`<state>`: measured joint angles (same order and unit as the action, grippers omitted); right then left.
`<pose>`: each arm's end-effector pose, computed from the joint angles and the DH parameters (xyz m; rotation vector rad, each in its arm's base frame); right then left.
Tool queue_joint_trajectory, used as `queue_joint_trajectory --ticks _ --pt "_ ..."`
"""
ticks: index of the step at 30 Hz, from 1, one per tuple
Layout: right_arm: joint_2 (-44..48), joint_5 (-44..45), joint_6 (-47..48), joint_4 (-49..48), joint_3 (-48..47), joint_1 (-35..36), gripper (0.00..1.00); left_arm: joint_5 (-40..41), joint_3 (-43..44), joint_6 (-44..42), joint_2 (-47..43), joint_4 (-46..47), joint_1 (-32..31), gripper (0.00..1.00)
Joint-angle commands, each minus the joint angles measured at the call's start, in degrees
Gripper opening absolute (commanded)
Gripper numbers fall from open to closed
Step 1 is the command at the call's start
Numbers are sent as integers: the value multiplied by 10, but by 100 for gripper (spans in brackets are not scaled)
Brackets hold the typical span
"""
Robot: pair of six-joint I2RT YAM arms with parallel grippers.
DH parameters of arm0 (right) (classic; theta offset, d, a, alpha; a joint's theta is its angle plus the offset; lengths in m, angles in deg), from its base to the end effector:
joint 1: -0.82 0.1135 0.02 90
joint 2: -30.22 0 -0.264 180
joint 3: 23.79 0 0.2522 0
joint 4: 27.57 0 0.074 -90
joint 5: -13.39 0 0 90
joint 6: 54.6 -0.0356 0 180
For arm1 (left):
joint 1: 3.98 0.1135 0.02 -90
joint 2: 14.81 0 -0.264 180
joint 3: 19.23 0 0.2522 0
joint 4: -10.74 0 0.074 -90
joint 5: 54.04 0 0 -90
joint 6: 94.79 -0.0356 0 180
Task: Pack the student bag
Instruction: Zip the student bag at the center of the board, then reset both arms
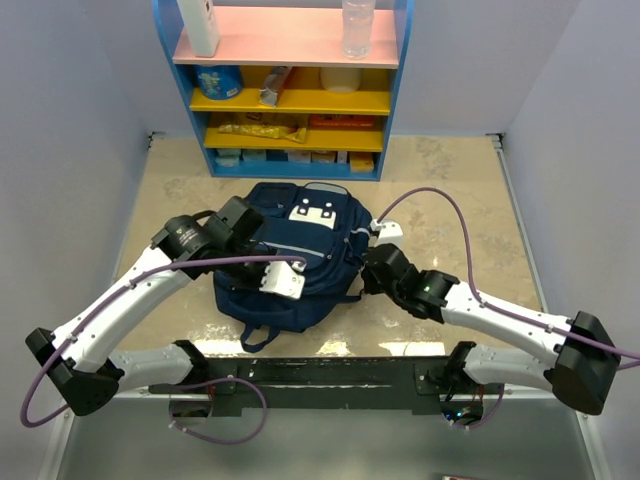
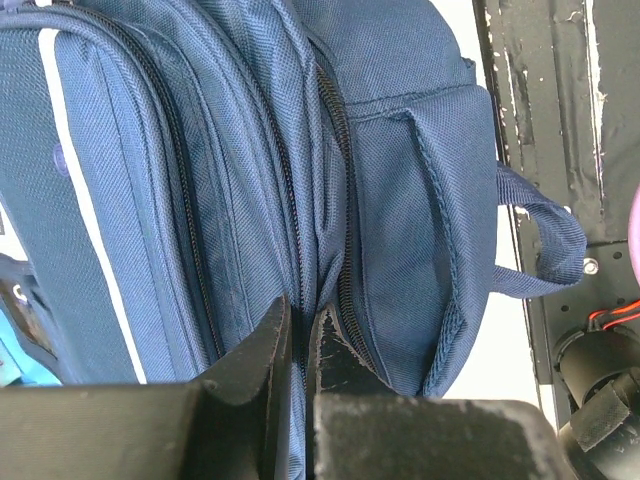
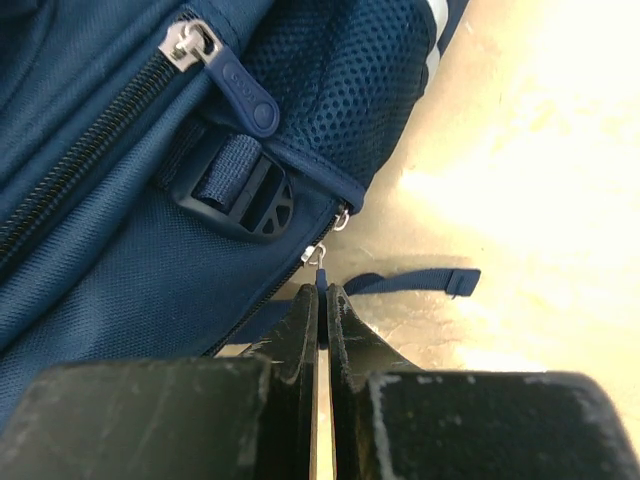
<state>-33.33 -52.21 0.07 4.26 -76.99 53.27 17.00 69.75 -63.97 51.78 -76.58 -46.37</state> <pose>0.1514 0.1729 0.2331 -0.1211 2.2472 0.3395 0.1354 -0.1393 0.3543 2.1087 1.5942 -0.3506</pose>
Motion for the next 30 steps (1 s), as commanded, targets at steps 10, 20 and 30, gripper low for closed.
queue_joint_trajectory --ticks 10,20,30 --pt "-78 -37 66 -72 -99 -103 29 -119 -23 61 35 124 4 100" --pt "-94 -69 87 -2 -185 -189 78 -121 225 167 177 156 69 100" --pt "-17 -153 95 7 -158 -189 99 -87 85 324 57 318 183 100"
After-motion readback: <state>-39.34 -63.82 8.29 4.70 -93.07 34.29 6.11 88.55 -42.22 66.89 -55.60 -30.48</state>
